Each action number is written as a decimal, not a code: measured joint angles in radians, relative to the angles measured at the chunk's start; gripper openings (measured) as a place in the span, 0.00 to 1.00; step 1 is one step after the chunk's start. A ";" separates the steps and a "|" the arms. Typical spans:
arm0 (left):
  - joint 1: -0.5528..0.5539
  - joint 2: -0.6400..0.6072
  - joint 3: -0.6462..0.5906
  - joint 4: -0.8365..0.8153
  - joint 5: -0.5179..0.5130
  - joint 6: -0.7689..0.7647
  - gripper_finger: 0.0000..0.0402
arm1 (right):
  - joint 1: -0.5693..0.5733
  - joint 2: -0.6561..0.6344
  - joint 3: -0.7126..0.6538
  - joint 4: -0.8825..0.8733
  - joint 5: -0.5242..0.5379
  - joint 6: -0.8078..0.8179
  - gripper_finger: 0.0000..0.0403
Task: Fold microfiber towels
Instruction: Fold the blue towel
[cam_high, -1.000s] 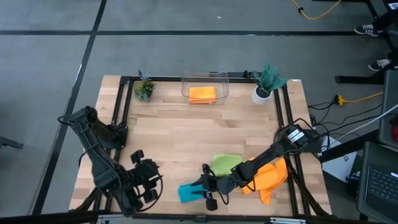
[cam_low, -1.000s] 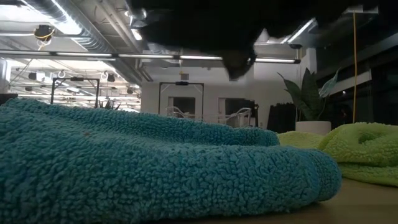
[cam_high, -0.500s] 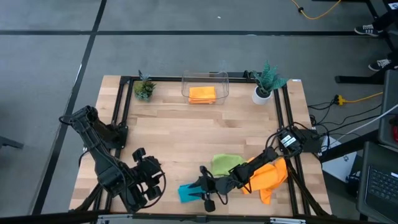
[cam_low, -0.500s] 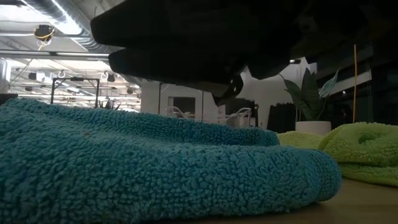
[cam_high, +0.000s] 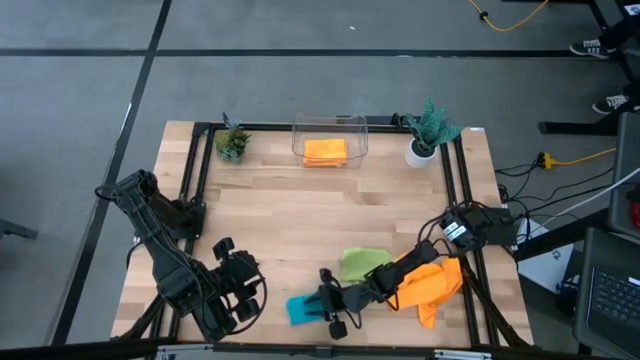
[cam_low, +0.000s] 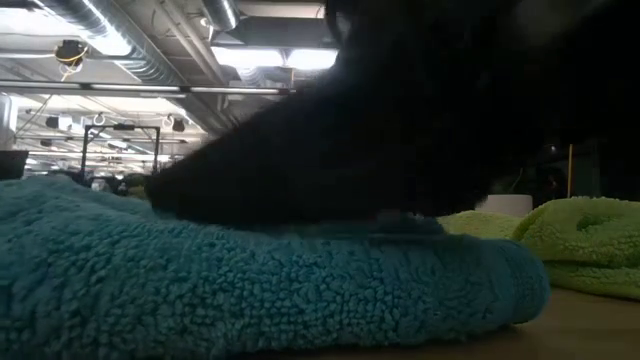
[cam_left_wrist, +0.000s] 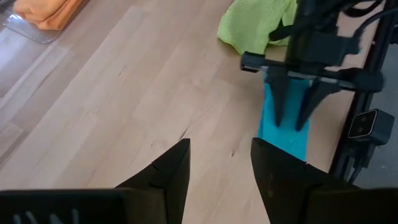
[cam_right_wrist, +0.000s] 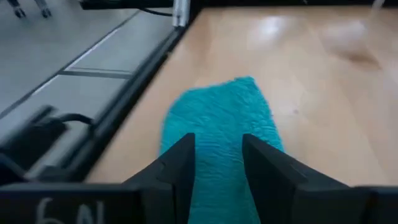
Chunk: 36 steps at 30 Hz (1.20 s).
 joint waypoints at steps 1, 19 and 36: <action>0.000 0.000 0.000 0.000 0.000 0.000 0.40 | -0.006 0.006 0.000 0.001 0.000 0.001 0.34; 0.000 0.000 0.000 0.000 0.000 -0.003 0.40 | -0.033 -0.049 -0.001 0.069 -0.060 -0.012 0.34; 0.000 0.001 0.000 0.005 -0.039 -0.002 0.40 | -0.035 -0.023 -0.001 0.042 -0.182 -0.050 0.34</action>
